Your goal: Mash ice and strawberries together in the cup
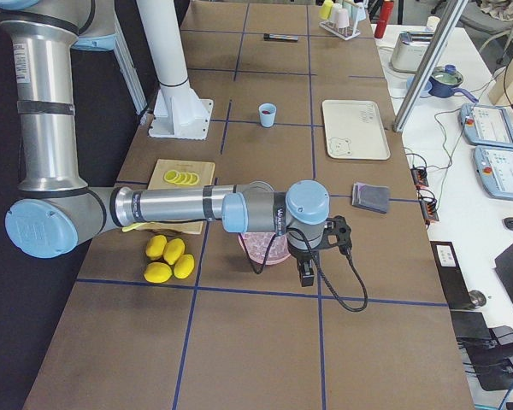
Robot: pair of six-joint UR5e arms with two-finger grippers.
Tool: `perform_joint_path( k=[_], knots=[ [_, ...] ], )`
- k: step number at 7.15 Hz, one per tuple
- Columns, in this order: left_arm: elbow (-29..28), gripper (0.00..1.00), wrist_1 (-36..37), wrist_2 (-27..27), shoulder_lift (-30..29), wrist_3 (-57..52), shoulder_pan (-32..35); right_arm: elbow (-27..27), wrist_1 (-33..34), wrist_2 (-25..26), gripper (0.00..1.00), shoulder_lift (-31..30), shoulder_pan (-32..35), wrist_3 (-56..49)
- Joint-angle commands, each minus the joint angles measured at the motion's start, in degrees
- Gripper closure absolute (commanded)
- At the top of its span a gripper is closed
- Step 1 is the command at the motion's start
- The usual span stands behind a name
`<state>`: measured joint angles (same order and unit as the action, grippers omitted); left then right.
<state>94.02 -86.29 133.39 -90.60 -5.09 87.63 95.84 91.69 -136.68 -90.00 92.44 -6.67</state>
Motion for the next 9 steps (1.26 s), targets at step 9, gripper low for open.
perform_joint_path(
  k=[9],
  knots=[
    [-6.3, 0.0, 0.1, 3.0, -0.6, -2.1, 4.0, -1.0, 0.2, -0.5, 0.01, -3.0, 0.7, 0.3]
  ],
)
